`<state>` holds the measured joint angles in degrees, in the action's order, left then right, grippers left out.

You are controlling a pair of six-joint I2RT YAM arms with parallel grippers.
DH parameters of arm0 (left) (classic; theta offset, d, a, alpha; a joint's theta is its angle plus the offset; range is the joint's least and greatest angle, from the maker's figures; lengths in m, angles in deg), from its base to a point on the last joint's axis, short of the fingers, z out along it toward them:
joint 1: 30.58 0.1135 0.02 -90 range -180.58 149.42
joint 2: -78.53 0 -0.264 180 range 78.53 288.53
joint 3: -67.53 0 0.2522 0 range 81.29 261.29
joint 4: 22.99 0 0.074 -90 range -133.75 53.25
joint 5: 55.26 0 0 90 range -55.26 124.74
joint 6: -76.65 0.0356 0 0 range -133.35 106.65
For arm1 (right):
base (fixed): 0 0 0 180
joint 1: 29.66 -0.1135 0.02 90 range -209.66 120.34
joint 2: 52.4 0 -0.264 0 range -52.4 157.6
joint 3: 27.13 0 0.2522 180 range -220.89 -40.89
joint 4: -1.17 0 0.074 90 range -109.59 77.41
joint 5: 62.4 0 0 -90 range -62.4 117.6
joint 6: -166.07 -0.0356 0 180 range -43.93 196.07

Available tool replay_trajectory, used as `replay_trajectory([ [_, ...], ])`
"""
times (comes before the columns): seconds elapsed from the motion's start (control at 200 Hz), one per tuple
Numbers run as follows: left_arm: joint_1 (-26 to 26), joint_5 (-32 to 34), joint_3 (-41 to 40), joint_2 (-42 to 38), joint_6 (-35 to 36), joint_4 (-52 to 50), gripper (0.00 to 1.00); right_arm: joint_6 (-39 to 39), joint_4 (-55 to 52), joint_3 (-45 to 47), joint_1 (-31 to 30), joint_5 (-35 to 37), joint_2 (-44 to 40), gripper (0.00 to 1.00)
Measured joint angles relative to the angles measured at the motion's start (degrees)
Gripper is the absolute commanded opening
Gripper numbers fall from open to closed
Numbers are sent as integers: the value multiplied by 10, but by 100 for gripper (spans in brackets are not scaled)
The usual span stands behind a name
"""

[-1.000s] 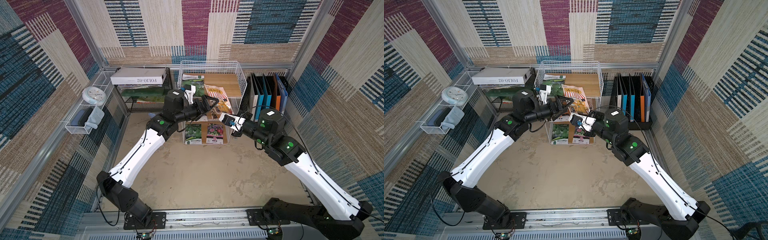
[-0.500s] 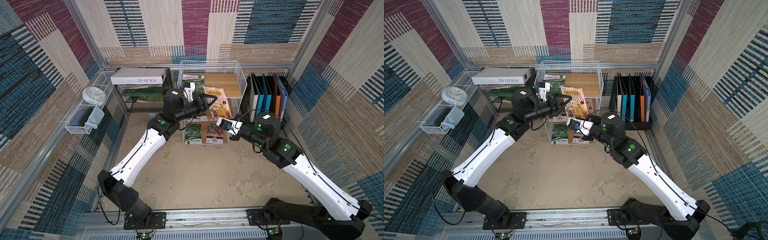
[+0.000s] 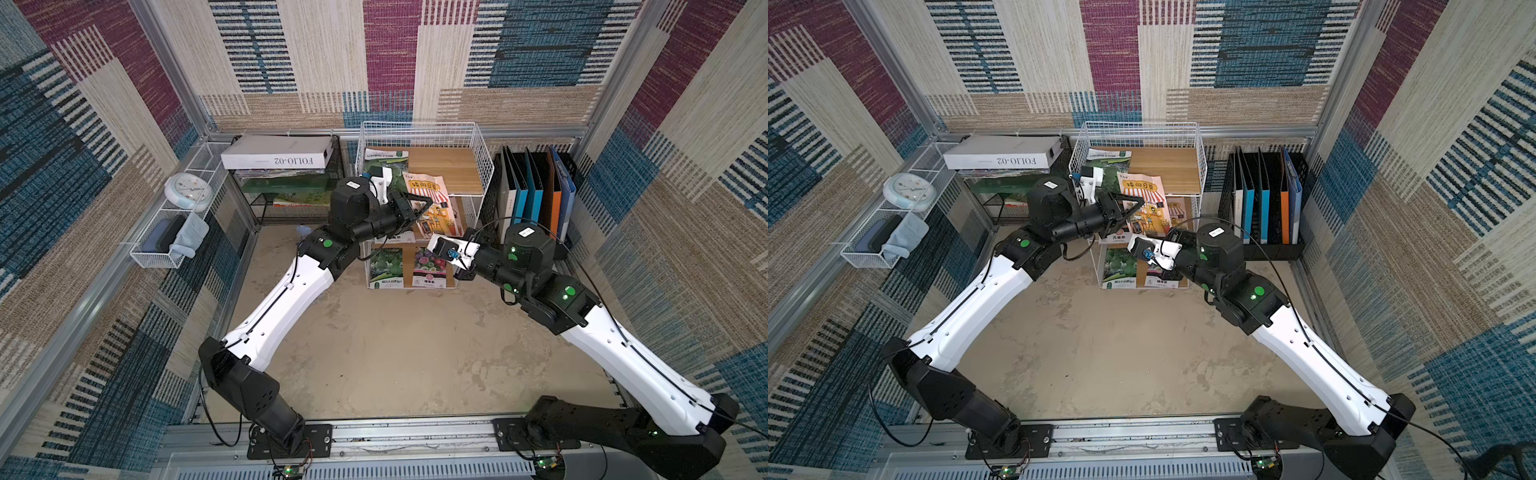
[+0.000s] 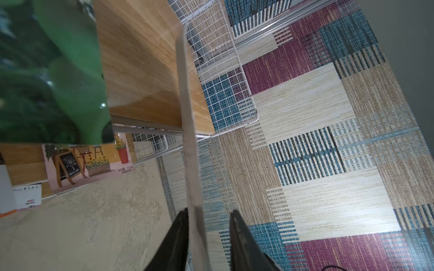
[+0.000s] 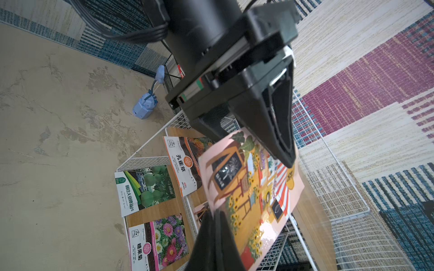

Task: Take the seed bag off the shelf
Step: Pick up the seed packet from the shelf, then place the seed packet at the center of the board.

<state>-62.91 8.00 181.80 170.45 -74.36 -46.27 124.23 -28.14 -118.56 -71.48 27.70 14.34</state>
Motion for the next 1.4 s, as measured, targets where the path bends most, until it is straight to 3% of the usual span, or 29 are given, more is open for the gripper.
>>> replay_trajectory([
  [0.13, 0, 0, 0, 0, 2, -9, 0, 0, 0, 0, -2, 3, 0, 0],
  [0.416, 0, 0, -1, 0, 4, -12, 0, 0, -2, 2, -4, 10, -5, 0],
  [0.556, -2, 0, -8, 0, 4, -11, 0, -5, -5, 6, -8, 18, -12, 45],
  [0.581, -3, 0, -10, 0, 4, -12, 0, -7, -5, 8, -9, 23, -15, 69],
  [0.606, -4, 0, -11, -1, 6, -12, 0, -8, -5, 10, -11, 26, -18, 86],
  [0.636, -6, 0, -13, -3, 6, -12, 0, -12, -5, 14, -12, 28, -22, 100],
  [0.822, -17, 0, -35, -25, 25, -12, 0, -61, -35, 29, -20, 51, -64, 99],
  [1.117, -58, 64, -139, -86, 85, -17, 0, -263, -133, -7, -24, 77, -104, 99],
  [1.398, -164, 122, -281, -143, 109, 8, 0, -400, -159, -5, -24, 216, -109, 99],
])
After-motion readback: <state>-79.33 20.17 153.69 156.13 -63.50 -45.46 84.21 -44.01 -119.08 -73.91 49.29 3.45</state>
